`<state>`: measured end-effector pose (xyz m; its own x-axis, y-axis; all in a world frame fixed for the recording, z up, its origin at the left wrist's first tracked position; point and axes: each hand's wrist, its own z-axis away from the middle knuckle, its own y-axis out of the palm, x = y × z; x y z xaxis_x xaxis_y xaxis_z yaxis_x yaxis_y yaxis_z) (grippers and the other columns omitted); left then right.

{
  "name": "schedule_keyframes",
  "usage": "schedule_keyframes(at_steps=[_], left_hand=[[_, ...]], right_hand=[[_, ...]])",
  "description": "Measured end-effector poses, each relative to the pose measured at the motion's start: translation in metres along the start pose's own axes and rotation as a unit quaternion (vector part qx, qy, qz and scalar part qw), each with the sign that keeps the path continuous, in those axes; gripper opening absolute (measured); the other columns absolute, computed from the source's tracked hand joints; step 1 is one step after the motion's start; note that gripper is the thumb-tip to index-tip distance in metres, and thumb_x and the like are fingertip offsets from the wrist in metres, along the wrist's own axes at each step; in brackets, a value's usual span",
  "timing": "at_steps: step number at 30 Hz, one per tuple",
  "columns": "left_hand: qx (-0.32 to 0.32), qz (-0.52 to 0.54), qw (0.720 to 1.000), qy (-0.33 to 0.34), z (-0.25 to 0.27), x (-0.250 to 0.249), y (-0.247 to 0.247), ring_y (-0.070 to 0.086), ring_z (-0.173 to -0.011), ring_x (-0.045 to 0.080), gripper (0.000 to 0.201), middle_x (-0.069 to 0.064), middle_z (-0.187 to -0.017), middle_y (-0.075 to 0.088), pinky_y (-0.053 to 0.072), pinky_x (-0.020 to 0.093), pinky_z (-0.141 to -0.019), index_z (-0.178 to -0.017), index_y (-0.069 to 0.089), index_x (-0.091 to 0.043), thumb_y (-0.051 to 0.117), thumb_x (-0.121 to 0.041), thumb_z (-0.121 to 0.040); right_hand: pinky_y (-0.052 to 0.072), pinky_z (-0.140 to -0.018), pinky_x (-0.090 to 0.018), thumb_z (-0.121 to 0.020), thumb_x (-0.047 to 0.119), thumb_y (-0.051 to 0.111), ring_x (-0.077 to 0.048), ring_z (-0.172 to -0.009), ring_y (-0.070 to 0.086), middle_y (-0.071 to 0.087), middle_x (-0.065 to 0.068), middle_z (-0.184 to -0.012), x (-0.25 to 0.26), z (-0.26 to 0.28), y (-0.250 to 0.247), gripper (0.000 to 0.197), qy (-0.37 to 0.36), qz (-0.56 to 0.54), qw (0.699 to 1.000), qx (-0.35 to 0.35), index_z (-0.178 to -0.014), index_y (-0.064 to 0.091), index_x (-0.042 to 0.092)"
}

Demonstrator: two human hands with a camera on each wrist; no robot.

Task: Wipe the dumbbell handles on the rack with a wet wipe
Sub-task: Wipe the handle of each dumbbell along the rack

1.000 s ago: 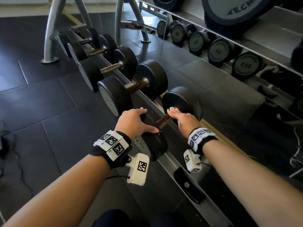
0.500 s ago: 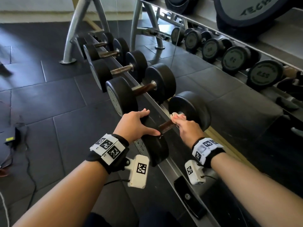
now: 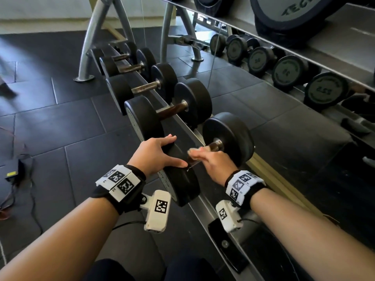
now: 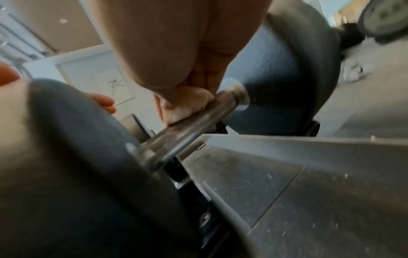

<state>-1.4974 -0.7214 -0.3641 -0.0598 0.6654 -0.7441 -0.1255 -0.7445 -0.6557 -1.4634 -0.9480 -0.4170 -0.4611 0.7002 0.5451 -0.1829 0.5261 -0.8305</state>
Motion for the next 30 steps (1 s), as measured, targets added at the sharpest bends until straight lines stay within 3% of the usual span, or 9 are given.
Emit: schedule_keyframes(at_steps=[1,6,9,14,17,19,21,25,30], left_hand=[[0.000,-0.002,1.000,0.002,0.000,0.000,0.000,0.041,-0.136,0.011,0.094,-0.018,-0.151,0.040,0.033,0.027,-0.105,-0.144,0.043,-0.038,0.088,-0.045,-0.061],[0.000,-0.009,1.000,0.004,0.001,-0.001,-0.001,0.042,-0.135,0.010,0.093,-0.018,-0.150,0.041,0.033,0.027,-0.106,-0.143,0.044,-0.039,0.088,-0.046,-0.061],[-0.004,-0.005,1.000,0.002,0.000,0.000,-0.001,0.042,-0.133,0.008,0.094,-0.019,-0.150,0.041,0.032,0.023,-0.101,-0.143,0.045,-0.039,0.088,-0.047,-0.060],[-0.003,0.002,1.000,0.000,-0.001,0.001,0.000,0.043,-0.131,0.007,0.094,-0.019,-0.149,0.042,0.031,0.020,-0.097,-0.141,0.046,-0.041,0.088,-0.049,-0.058],[0.002,-0.002,1.000,-0.001,-0.001,0.000,-0.001,0.043,-0.133,0.009,0.094,-0.019,-0.149,0.042,0.032,0.023,-0.100,-0.142,0.045,-0.041,0.088,-0.049,-0.058],[0.003,-0.004,1.000,-0.003,-0.001,0.000,-0.001,0.042,-0.134,0.011,0.093,-0.018,-0.149,0.042,0.033,0.027,-0.104,-0.142,0.045,-0.042,0.087,-0.049,-0.059],[0.000,-0.007,1.000,-0.005,-0.001,0.000,0.000,0.041,-0.135,0.011,0.092,-0.019,-0.149,0.042,0.032,0.029,-0.105,-0.142,0.045,-0.042,0.087,-0.050,-0.060],[-0.006,-0.008,1.000,-0.002,-0.001,0.001,0.001,0.041,-0.133,0.008,0.092,-0.020,-0.148,0.042,0.029,0.023,-0.100,-0.141,0.047,-0.042,0.087,-0.051,-0.058],[0.000,-0.012,1.000,-0.004,0.000,-0.001,0.000,0.040,-0.129,0.004,0.092,-0.021,-0.149,0.042,0.030,0.022,-0.098,-0.139,0.047,-0.044,0.087,-0.052,-0.057]], right_hand=[[0.030,-0.109,-0.011,-0.103,0.020,0.048,-0.009,-0.125,0.052,0.063,0.003,-0.131,0.004,0.002,0.001,0.032,-0.004,-0.027,1.000,0.011,-0.129,0.065,0.027],[0.036,-0.096,-0.014,-0.101,0.021,0.051,-0.015,-0.117,0.061,0.068,0.002,-0.126,-0.002,-0.008,-0.017,0.031,0.033,0.008,0.999,0.002,-0.129,0.065,0.023],[0.026,-0.106,-0.012,-0.101,0.020,0.052,-0.017,-0.127,0.054,0.063,-0.002,-0.132,0.001,-0.002,-0.014,0.033,-0.016,0.023,0.999,0.014,-0.132,0.063,0.023],[0.021,-0.123,-0.036,-0.102,0.014,0.046,-0.016,-0.146,0.033,0.045,-0.005,-0.152,0.001,0.008,0.002,0.047,-0.061,0.044,0.992,0.097,-0.147,0.045,0.030],[0.042,-0.110,-0.046,-0.102,0.014,0.045,-0.023,-0.127,0.054,0.056,-0.004,-0.137,-0.007,0.002,-0.013,0.043,-0.036,0.095,0.992,0.077,-0.137,0.047,0.039],[0.047,-0.102,-0.046,-0.104,0.013,0.043,-0.026,-0.121,0.058,0.060,-0.004,-0.131,-0.016,-0.004,-0.024,0.037,0.017,0.112,0.993,0.026,-0.133,0.053,0.034],[0.038,-0.112,-0.041,-0.105,0.012,0.040,-0.024,-0.136,0.046,0.055,-0.003,-0.143,-0.019,-0.007,-0.022,0.040,0.052,0.108,0.993,0.014,-0.137,0.056,0.029],[0.030,-0.117,-0.034,-0.104,0.021,0.043,-0.017,-0.137,0.043,0.055,-0.002,-0.140,0.002,-0.008,0.000,0.035,0.006,0.033,0.998,0.055,-0.134,0.061,0.027],[0.039,-0.110,-0.041,-0.102,0.024,0.048,-0.020,-0.123,0.054,0.064,0.000,-0.128,0.000,-0.023,-0.020,0.032,0.017,0.076,0.991,0.112,-0.130,0.062,0.030]])
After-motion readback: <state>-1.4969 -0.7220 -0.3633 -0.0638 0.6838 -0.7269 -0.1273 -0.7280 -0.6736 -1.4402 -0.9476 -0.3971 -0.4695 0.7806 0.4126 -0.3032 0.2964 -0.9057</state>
